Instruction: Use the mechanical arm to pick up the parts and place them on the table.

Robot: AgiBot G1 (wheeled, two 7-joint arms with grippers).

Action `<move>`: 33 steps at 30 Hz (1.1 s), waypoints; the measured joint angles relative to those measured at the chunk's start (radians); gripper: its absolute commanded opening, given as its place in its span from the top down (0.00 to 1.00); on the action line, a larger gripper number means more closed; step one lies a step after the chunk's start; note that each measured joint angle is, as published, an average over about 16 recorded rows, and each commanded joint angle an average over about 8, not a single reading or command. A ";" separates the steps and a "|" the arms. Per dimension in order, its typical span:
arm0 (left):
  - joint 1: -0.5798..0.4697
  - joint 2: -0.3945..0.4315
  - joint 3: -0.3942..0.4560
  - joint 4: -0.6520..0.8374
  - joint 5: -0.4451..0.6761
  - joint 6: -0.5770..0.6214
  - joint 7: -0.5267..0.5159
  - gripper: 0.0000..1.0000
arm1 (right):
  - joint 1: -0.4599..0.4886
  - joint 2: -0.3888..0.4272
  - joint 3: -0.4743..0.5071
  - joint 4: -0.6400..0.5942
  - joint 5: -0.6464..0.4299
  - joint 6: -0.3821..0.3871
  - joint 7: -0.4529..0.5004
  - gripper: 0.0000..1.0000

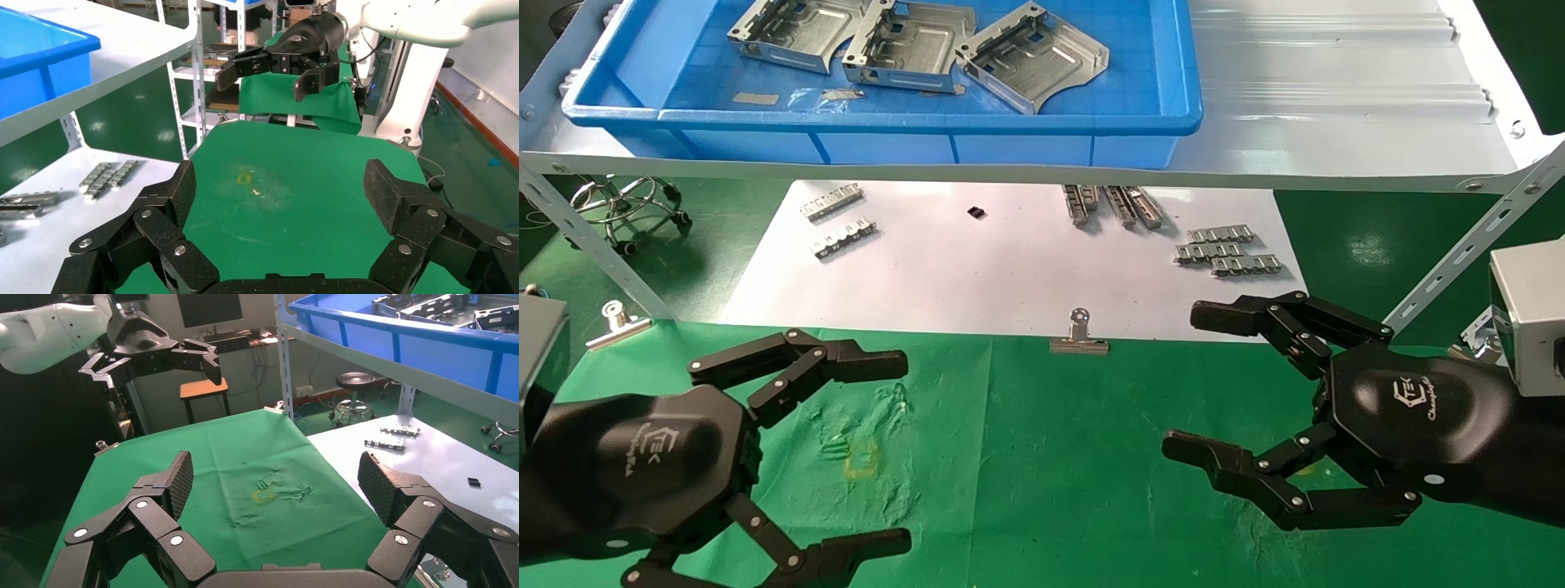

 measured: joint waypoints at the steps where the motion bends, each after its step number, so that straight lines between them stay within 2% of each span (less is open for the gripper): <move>1: 0.000 0.000 0.000 0.000 0.000 0.000 0.000 0.00 | 0.000 0.000 0.000 0.000 0.000 0.000 0.000 0.00; 12: 0.000 0.000 0.000 0.000 0.000 0.000 0.000 0.00 | 0.000 0.000 0.000 0.000 0.000 0.000 0.000 0.00; 13: 0.000 0.000 0.000 0.000 0.000 0.000 0.000 0.00 | 0.000 0.000 0.000 0.000 0.000 0.000 0.000 0.03; 14: 0.000 0.000 0.000 0.000 0.000 0.000 0.000 0.00 | 0.000 0.000 0.000 0.000 0.000 0.000 0.000 0.11; 20: 0.000 0.000 0.000 0.000 0.000 0.000 0.000 0.00 | 0.000 0.000 0.000 0.000 0.000 0.000 0.000 0.86; 21: 0.000 0.000 0.000 0.001 0.000 -0.001 0.000 0.00 | 0.000 0.000 0.000 0.000 0.000 0.000 0.000 0.95; 22: 0.000 0.001 0.000 0.002 0.000 -0.003 -0.001 0.00 | 0.000 0.000 0.000 0.000 0.000 0.000 0.000 1.00; 33: -0.020 0.042 0.004 0.036 0.023 -0.063 0.004 0.00 | 0.000 0.000 0.000 0.000 0.000 0.000 0.000 1.00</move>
